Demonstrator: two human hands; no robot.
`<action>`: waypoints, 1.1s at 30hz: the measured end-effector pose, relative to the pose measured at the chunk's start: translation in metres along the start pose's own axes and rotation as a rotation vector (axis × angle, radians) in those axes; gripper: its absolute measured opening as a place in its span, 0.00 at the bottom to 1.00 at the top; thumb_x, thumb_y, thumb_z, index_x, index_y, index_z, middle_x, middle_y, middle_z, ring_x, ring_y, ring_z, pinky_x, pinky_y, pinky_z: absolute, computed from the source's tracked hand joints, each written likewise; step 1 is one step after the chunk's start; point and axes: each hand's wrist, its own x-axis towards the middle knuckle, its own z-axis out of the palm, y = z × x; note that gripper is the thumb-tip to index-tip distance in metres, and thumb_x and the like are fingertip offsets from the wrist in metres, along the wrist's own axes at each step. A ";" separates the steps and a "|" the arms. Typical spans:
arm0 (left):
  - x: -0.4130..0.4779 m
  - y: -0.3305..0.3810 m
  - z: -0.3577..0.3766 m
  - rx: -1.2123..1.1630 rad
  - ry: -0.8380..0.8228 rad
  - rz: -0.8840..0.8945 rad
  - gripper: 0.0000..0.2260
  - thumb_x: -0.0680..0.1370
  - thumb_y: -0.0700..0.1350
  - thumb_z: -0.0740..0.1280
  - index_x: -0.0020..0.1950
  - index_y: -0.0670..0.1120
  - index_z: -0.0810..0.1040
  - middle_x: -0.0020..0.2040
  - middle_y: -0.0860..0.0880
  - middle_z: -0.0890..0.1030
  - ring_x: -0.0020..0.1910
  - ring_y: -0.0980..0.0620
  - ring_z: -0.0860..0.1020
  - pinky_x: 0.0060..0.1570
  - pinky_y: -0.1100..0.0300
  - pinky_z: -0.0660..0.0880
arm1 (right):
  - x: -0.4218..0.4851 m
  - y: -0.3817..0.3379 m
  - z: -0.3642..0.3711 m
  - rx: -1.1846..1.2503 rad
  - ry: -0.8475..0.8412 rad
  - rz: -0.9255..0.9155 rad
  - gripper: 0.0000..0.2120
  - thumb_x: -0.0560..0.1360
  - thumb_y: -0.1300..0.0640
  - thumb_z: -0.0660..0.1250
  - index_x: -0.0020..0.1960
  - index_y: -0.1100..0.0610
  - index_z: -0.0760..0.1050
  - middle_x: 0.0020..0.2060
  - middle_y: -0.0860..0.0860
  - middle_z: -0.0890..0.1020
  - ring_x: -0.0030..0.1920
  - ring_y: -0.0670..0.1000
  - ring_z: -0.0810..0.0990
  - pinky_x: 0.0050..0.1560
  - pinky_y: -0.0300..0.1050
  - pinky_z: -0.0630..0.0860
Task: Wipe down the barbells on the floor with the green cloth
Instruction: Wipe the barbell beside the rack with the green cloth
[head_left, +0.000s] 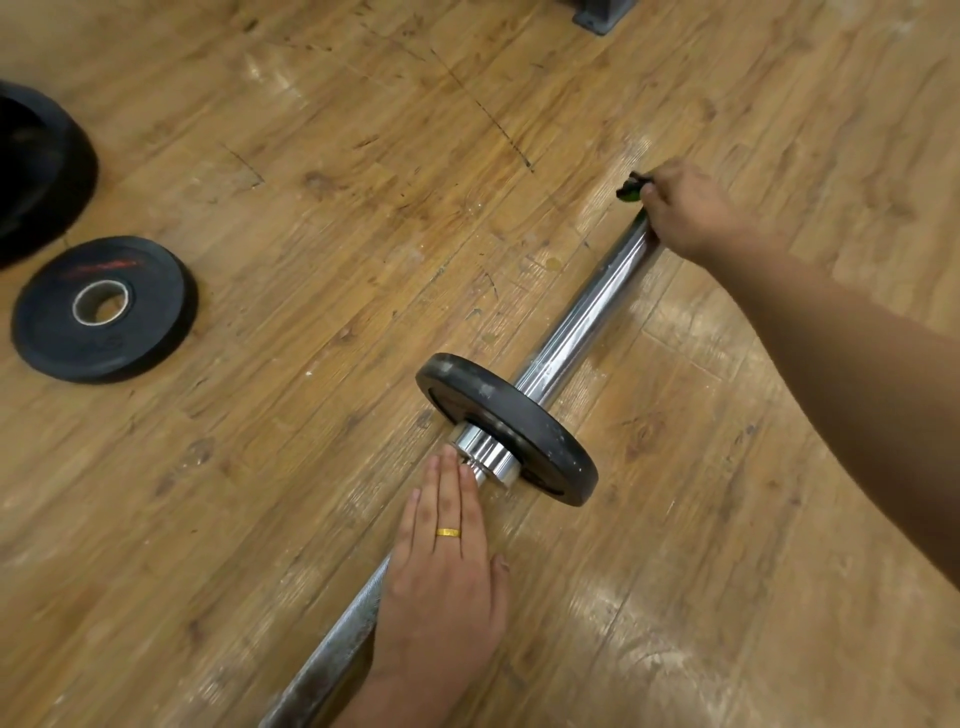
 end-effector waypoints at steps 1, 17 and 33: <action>0.000 0.000 0.000 0.001 0.001 0.005 0.35 0.78 0.53 0.57 0.79 0.33 0.57 0.81 0.35 0.55 0.80 0.39 0.56 0.75 0.44 0.57 | -0.014 -0.007 0.005 0.003 0.004 -0.056 0.15 0.85 0.56 0.55 0.58 0.64 0.77 0.53 0.60 0.76 0.56 0.61 0.74 0.56 0.50 0.70; 0.002 0.000 -0.002 -0.021 -0.018 0.002 0.36 0.78 0.53 0.57 0.80 0.33 0.54 0.81 0.36 0.53 0.81 0.39 0.55 0.75 0.42 0.57 | -0.071 -0.023 0.016 0.164 -0.062 -0.448 0.17 0.86 0.53 0.53 0.66 0.56 0.75 0.57 0.53 0.77 0.62 0.53 0.71 0.66 0.51 0.66; 0.003 -0.002 -0.004 -0.007 -0.001 0.008 0.35 0.79 0.52 0.57 0.80 0.33 0.54 0.81 0.34 0.53 0.80 0.38 0.55 0.76 0.43 0.55 | -0.012 -0.011 0.004 0.132 -0.014 -0.046 0.16 0.84 0.56 0.55 0.57 0.66 0.77 0.52 0.61 0.76 0.52 0.56 0.73 0.51 0.46 0.67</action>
